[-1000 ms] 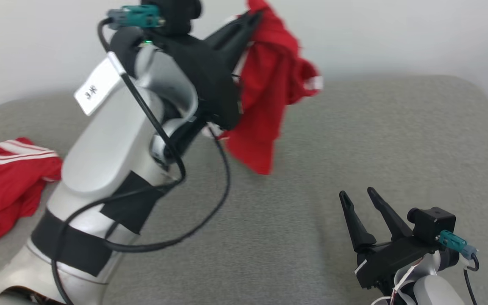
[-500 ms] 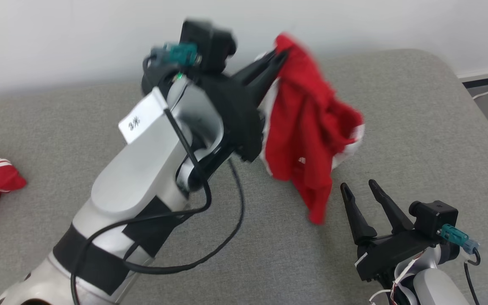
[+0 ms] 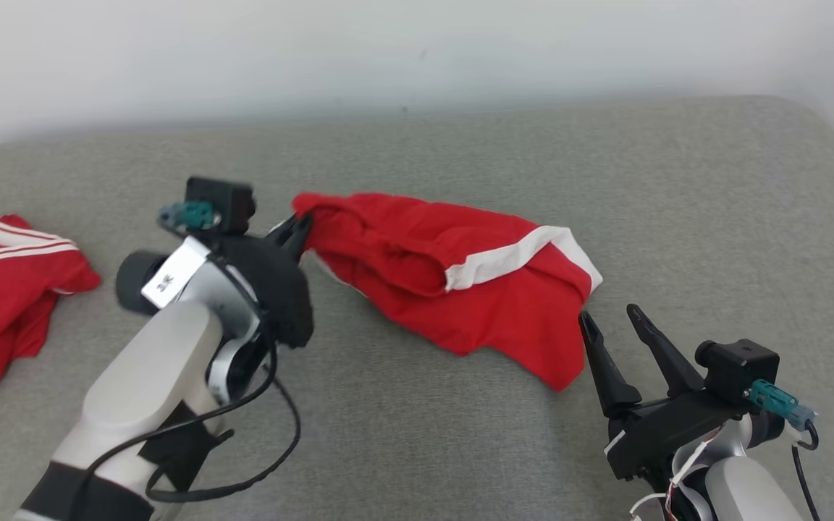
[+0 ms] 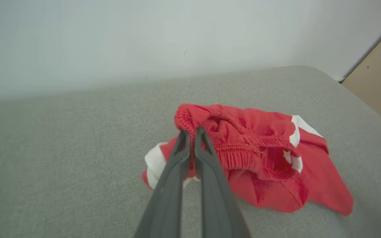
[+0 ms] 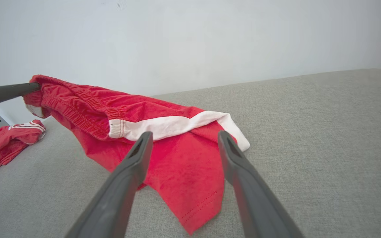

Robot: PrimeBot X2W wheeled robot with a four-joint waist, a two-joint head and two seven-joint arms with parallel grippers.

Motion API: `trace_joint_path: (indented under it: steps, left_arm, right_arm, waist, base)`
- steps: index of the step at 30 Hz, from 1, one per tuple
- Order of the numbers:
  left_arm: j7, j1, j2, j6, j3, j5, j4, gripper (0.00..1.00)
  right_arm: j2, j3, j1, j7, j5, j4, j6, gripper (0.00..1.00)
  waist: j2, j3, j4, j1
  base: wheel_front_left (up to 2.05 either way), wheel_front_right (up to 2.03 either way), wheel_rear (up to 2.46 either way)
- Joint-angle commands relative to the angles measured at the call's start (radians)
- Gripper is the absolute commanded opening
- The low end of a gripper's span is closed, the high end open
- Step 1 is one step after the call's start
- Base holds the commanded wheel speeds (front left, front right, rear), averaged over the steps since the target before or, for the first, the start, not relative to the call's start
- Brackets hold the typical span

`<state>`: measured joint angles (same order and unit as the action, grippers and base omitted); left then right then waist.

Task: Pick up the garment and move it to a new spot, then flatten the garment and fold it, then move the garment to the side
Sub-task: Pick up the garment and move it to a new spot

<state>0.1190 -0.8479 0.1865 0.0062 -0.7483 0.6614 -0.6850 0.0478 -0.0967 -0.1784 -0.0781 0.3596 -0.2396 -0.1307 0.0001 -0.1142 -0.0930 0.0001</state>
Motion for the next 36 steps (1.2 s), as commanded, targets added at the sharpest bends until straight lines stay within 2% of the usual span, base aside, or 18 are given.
trace_joint_path:
  steps: [1, 9, 10, 11, 12, 19, 25, 36]
  left_arm:
    - [-0.015, 0.019, 0.011, 0.005, 0.007, 0.012, -0.017, 0.0]
    - [-0.079, 0.056, 0.049, 0.012, 0.001, -0.007, -0.135, 0.0]
    - [-0.095, 0.055, 0.054, 0.018, -0.002, -0.015, -0.147, 0.18]
    - [-0.109, 0.054, 0.059, 0.021, -0.005, -0.025, -0.16, 0.43]
    - [-0.121, 0.052, 0.067, 0.041, -0.006, -0.037, -0.179, 1.0]
    - [-0.185, 0.036, 0.073, 0.071, 0.007, -0.042, -0.246, 1.0]
    - [-0.198, 0.026, 0.055, 0.064, 0.009, -0.03, -0.291, 1.0]
    - [-0.088, 0.007, -0.034, -0.026, -0.016, 0.026, -0.303, 1.0]
  right_arm:
    - [0.005, 0.0, 0.0, 0.005, -0.004, 0.004, 0.0, 1.0]
    - [0.005, -0.012, 0.005, 0.013, -0.01, 0.014, 0.0, 1.0]
    - [0.005, -0.013, 0.005, 0.014, -0.01, 0.015, 0.0, 1.0]
    - [0.005, -0.014, 0.004, 0.016, -0.01, 0.016, 0.0, 1.0]
    - [0.005, -0.014, 0.004, 0.017, -0.01, 0.017, 0.0, 1.0]
    - [0.005, -0.006, 0.005, 0.02, -0.011, 0.023, 0.0, 1.0]
    - [0.005, 0.001, 0.008, 0.019, -0.01, 0.022, 0.0, 1.0]
    - [0.005, -0.003, 0.012, 0.011, 0.006, 0.006, 0.0, 1.0]
  waist:
    - [-0.0001, 0.0, 0.02, -0.0001]
    - [-0.0001, 0.004, 0.027, -0.0001]
    - [-0.0001, 0.005, 0.025, -0.0001]
    - [-0.0001, 0.006, 0.023, -0.0001]
    - [-0.0001, 0.006, 0.021, -0.0001]
    - [-0.0001, 0.001, 0.011, -0.0001]
    - [-0.0001, 0.004, 0.01, -0.0001]
    - [-0.0001, 0.031, 0.01, -0.0001]
  base:
    - [0.0, 0.0, 0.0]
    - [0.0, 0.0, 0.0]
    - [0.0, 0.0, 0.0]
    - [0.0, 0.0, 0.0]
    - [0.0, 0.0, 0.0]
    - [0.0, 0.0, 0.0]
    - [0.0, 0.0, 0.0]
    - [0.0, 0.0, 0.0]
